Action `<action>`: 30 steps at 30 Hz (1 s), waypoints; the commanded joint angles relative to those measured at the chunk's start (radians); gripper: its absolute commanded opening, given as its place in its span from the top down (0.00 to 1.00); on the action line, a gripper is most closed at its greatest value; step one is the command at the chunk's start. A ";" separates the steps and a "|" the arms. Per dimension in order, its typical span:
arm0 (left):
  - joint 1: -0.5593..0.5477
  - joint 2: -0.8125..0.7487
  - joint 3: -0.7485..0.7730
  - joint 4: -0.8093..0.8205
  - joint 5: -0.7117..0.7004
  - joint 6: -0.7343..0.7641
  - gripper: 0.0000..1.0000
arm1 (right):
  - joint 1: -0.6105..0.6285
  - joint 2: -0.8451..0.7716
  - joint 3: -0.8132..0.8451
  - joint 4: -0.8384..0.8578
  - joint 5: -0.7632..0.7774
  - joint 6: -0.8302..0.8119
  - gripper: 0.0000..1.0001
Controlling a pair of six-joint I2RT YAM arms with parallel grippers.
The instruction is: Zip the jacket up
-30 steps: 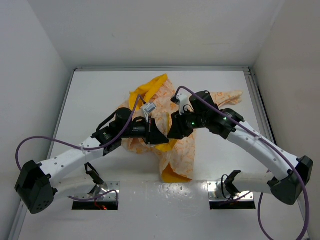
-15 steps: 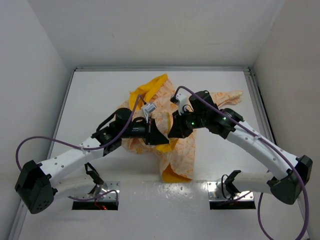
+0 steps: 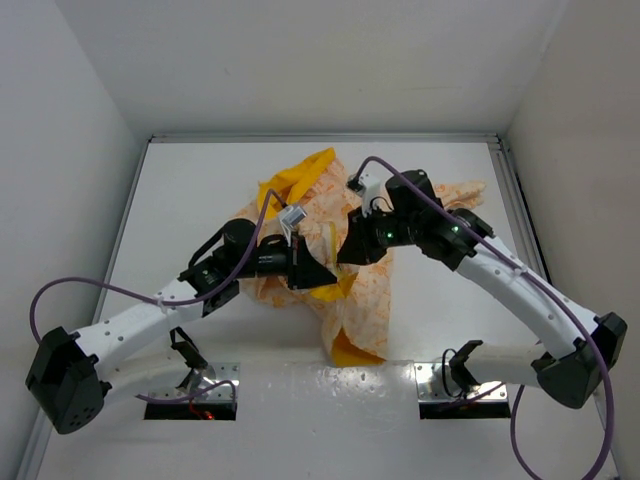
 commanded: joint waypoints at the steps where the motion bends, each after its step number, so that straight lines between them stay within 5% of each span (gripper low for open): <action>1: -0.012 -0.037 -0.031 0.028 0.075 -0.028 1.00 | -0.071 -0.065 0.030 0.144 -0.015 0.011 0.75; 5: 0.023 -0.046 -0.049 0.097 0.065 -0.081 1.00 | -0.149 -0.215 -0.137 0.272 -0.168 0.109 0.62; 11: 0.033 -0.055 -0.038 0.149 0.019 -0.115 1.00 | -0.178 -0.280 -0.224 0.276 -0.276 0.333 0.73; 21: 0.097 -0.023 -0.018 0.264 -0.068 -0.265 1.00 | -0.152 -0.219 -0.346 0.502 -0.328 0.551 0.64; 30: 0.097 -0.014 -0.018 0.295 -0.077 -0.289 1.00 | -0.149 -0.129 -0.351 0.703 -0.339 0.705 0.67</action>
